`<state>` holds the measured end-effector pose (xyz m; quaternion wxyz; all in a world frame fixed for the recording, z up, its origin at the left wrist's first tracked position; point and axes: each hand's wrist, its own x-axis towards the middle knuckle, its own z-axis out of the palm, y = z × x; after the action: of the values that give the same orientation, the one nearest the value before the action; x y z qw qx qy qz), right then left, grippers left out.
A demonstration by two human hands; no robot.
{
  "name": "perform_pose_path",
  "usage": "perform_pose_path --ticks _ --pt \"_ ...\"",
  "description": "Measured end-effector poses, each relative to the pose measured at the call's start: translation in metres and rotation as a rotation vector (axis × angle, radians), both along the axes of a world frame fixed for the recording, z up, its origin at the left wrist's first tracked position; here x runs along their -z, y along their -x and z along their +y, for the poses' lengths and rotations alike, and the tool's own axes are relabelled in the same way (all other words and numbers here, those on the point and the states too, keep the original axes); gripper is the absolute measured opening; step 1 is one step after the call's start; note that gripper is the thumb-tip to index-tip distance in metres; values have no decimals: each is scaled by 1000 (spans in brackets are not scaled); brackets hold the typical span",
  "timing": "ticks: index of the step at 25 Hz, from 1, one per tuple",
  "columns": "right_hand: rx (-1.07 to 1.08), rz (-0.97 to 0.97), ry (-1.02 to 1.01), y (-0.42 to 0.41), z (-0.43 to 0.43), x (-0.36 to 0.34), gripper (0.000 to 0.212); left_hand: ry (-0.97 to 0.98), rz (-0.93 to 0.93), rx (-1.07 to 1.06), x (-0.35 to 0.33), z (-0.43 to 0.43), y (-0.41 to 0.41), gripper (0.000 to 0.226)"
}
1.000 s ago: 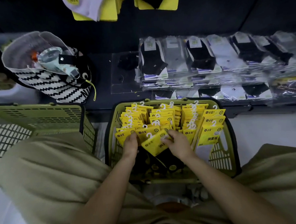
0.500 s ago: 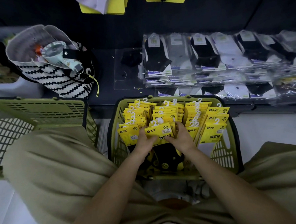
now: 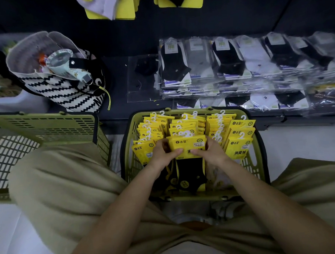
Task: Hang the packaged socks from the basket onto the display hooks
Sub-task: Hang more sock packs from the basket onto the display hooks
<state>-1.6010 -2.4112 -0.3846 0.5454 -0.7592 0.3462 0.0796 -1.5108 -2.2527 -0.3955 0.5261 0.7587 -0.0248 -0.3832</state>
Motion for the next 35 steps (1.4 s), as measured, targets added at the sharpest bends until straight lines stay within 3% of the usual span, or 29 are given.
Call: perform_pose_path --ticks 3,9,11,15,19,21,23,27,31,35 --pt "-8 -63 -13 -2 -11 -13 42 41 0 20 -8 -8 -1 56" --pt "49 -114 106 -9 -11 -17 42 39 -12 -166 -17 -28 2 69" --pt "78 -138 100 -10 -9 -16 40 33 -14 -215 -20 -33 2 61" --pt "101 -155 6 -15 -11 -24 44 82 -44 -160 -30 -36 -3 51" --pt "126 -210 4 -24 -15 -40 29 206 -41 -104 -41 -38 -9 53" --pt "188 -255 60 -34 -18 -50 39 232 -34 -96 -49 -43 -15 52" --pt "296 -290 109 -45 -23 -66 51 280 -36 -93 -64 -50 -28 46" --pt "242 -410 109 -69 -39 -114 33 408 -81 -69 -105 -56 -60 55" --pt "207 -546 -3 -89 -46 -159 23 495 -168 -82 -155 -55 -87 43" --pt "158 -627 14 -108 -53 -204 20 559 -267 -60 -205 -61 -103 57"
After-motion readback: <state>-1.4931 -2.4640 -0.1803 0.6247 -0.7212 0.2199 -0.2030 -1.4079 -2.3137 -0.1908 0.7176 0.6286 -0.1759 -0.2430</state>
